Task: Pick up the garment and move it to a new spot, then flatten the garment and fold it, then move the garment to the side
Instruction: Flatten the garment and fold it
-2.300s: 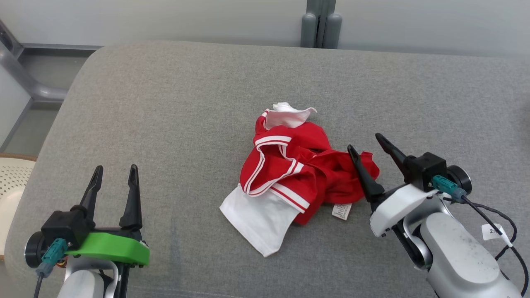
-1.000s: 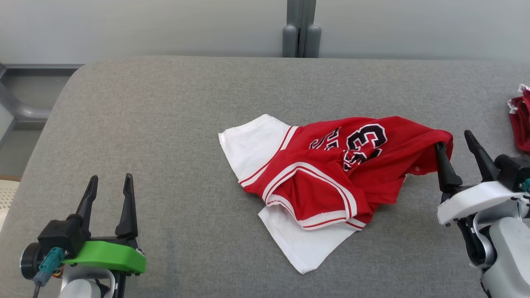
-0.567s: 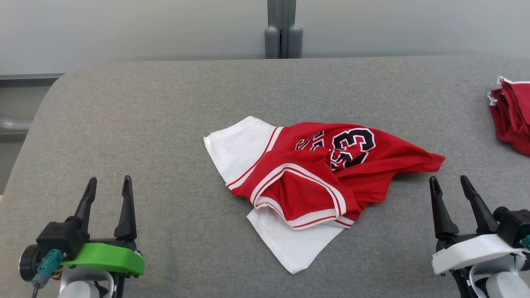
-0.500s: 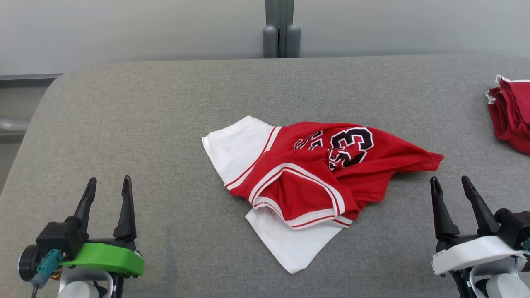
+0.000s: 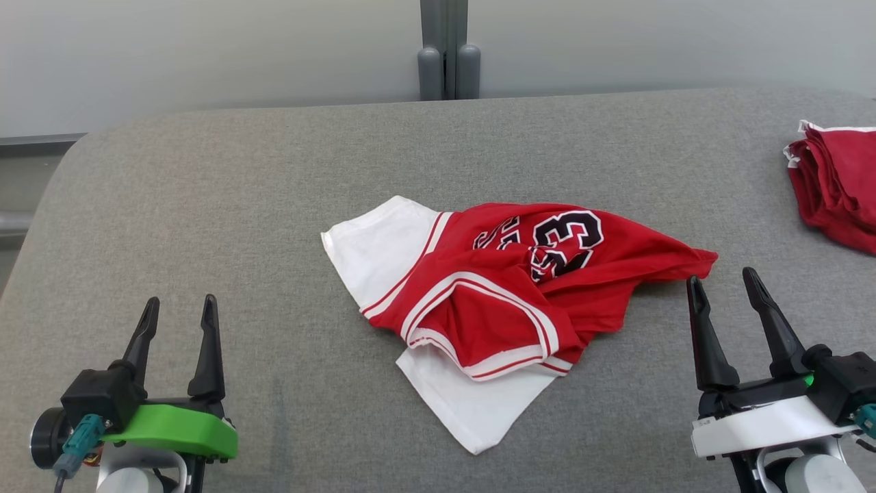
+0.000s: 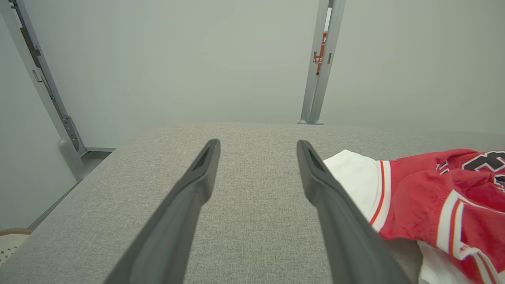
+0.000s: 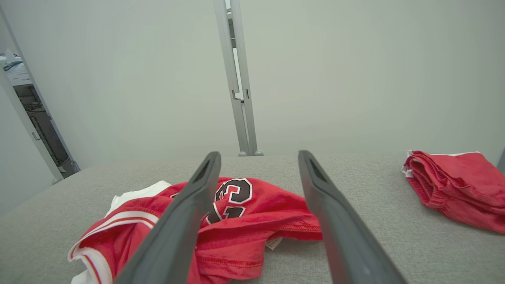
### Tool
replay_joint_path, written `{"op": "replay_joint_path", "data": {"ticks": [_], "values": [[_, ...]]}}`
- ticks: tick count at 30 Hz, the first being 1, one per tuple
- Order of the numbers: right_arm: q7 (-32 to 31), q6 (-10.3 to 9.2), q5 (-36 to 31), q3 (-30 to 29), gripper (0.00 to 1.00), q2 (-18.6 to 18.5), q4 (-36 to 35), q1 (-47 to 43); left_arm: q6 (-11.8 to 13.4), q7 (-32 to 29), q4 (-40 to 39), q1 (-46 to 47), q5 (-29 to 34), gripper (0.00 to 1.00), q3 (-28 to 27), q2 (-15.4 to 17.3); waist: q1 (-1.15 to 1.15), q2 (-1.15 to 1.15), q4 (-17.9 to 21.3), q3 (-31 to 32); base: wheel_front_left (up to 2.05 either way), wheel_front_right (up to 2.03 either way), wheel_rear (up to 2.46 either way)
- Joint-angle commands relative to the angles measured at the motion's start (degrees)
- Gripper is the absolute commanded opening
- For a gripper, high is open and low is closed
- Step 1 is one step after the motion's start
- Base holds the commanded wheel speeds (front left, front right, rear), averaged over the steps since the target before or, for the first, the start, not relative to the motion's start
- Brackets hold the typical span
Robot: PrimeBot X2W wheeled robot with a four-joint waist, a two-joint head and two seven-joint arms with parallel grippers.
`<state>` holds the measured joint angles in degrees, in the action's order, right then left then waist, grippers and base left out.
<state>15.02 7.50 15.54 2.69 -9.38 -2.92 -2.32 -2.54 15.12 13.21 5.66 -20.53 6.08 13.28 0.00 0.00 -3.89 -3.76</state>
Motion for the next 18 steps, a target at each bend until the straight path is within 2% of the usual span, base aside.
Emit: {"op": "replay_joint_path", "data": {"ticks": [1,8,18], "values": [[0.16,-0.01,-0.63,0.25,1.0,0.06,-0.27,-0.71,0.09,0.01,0.19,-0.5,-0.13,1.0,0.16,0.23,0.0,0.0,-0.12,0.04,0.0,0.0,0.0],[0.17,-0.01,-1.51,1.12,1.0,0.48,0.2,-0.94,-0.37,-0.1,0.73,-0.14,-0.02,1.0,1.31,0.11,0.0,0.0,-0.5,0.74,0.0,0.0,0.0],[0.17,-0.01,-2.07,2.75,1.0,0.6,0.77,1.07,-3.44,-2.39,1.75,4.16,2.51,1.0,11.52,-3.25,0.0,0.0,0.96,-0.34,0.0,0.0,0.0]]}}
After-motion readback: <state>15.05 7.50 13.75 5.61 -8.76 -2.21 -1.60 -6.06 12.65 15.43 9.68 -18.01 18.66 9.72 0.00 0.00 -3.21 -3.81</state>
